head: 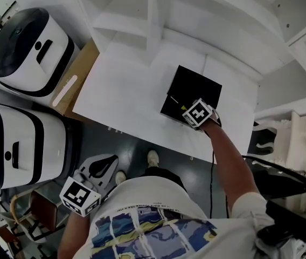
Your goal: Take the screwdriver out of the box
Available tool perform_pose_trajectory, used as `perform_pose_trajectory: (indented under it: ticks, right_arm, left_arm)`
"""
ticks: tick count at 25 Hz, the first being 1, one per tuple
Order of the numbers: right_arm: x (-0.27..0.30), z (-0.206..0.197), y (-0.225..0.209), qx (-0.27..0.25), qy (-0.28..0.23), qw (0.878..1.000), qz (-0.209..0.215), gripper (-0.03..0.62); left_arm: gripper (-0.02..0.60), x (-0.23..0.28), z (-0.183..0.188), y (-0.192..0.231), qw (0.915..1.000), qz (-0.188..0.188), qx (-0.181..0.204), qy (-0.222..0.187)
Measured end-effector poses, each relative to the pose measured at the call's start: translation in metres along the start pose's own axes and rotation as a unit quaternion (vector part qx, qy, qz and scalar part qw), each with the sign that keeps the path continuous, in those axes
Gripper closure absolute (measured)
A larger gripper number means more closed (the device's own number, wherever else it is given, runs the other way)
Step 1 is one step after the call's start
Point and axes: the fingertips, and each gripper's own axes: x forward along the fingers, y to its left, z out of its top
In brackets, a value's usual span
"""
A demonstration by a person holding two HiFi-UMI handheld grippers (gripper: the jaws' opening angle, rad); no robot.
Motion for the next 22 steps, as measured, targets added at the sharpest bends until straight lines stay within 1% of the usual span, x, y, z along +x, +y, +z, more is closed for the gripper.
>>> perform_pose_trajectory:
  ticks: [4,9,16,22]
  right_arm:
    - [-0.024,0.003,0.007,-0.007,-0.008,1.0,-0.012,0.502]
    - [-0.056,0.007,0.026,0.02,-0.045,0.999,-0.019,0.502]
    - [-0.094,0.015,0.083,0.066,-0.122,0.99,-0.029,0.502]
    - [-0.115,0.015,0.14,0.099,-0.159,0.981,-0.055,0.502]
  left_arm:
    - [0.569,-0.007,-0.001,0.0,0.9999,-0.011,0.009,-0.006]
    - [0.569,-0.023,-0.006,0.001,0.9994,-0.024,0.017,-0.018]
    - [0.569,-0.056,-0.023,0.003,0.9983,-0.044,0.018,-0.034]
    - [0.569,-0.092,-0.044,0.004,0.9966,-0.07,0.02,-0.039]
